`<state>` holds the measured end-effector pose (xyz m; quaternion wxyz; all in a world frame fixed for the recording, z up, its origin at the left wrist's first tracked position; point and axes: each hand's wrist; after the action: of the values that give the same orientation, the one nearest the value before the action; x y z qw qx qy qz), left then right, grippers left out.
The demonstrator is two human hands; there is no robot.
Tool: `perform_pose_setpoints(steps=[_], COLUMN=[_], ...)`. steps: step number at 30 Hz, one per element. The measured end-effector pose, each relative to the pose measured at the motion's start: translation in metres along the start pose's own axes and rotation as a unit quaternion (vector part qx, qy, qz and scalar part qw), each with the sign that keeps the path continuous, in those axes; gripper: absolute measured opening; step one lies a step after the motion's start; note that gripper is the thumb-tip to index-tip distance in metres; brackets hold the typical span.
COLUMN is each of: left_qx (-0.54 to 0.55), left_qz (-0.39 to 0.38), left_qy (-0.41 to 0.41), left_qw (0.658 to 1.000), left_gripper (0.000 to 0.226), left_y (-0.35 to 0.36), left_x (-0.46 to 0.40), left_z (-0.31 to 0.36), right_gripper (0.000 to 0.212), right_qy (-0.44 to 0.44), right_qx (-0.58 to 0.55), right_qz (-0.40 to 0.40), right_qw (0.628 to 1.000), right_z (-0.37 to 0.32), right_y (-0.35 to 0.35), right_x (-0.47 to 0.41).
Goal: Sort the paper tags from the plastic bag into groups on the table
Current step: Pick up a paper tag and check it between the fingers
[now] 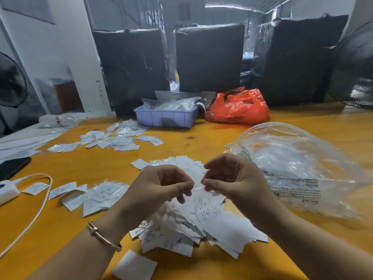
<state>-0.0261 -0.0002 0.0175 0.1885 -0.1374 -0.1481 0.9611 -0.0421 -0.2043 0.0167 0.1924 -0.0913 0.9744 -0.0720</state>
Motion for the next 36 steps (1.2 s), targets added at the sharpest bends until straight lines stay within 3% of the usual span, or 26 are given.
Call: perform_pose_setpoints(steps=[3,5,8,10,12,14,22,27,30,36], left_qx=[-0.009,-0.001,-0.003,0.001,-0.007,-0.024,-0.045,-0.048,-0.05,-0.057], left_qz=[0.027,0.05,0.067,0.065,0.061,0.057,0.054,0.057,0.056,0.057], left_qy=[-0.01,-0.017,-0.027,-0.029,-0.03,-0.029,-0.032,-0.034,-0.035,-0.039], left_qw=[1.0,0.999,0.997,0.997,0.998,0.998,0.997,0.997,0.997,0.996], left_gripper=[0.017,0.018,0.02,0.016,0.009,0.007,0.01,0.012,0.01,0.012], left_y=[-0.005,-0.008,-0.011,-0.011,-0.011,-0.011,-0.009,-0.01,-0.009,-0.008], left_x=[0.001,0.001,0.001,0.0,0.0,0.0,0.001,0.0,-0.001,-0.001], left_z=[-0.001,-0.003,-0.005,-0.006,-0.007,-0.008,-0.009,-0.01,-0.01,-0.01], right_gripper=[0.022,0.019,0.017,0.03,0.041,0.045,0.03,0.045,0.042,0.026], right_qy=[-0.017,-0.015,0.085,0.146,0.166,0.155,0.097,0.084,0.073,0.071], right_qx=[0.117,0.239,0.34,0.397,0.445,0.474,0.443,0.43,0.424,0.325], right_qz=[0.052,0.036,-0.143,-0.247,-0.292,-0.3,-0.28,-0.263,-0.263,-0.228], right_qw=[0.992,0.97,0.926,0.872,0.83,0.813,0.846,0.86,0.864,0.915], right_z=[0.005,0.003,-0.007,-0.012,-0.014,-0.011,-0.004,0.002,0.003,0.004], right_y=[-0.011,-0.023,-0.038,-0.042,-0.039,-0.034,-0.022,-0.014,-0.011,-0.01], right_x=[-0.006,-0.01,-0.011,-0.008,-0.004,-0.002,-0.003,-0.002,-0.001,-0.003])
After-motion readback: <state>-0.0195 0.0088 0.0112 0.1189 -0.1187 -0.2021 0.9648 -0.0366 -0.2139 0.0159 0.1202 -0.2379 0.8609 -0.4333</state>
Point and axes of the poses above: each hand's wrist, its own x-axis away from the middle knuckle, its own y-axis out of the palm, z = x × y, and after that the axes turned 3 degrees about -z, right-handed
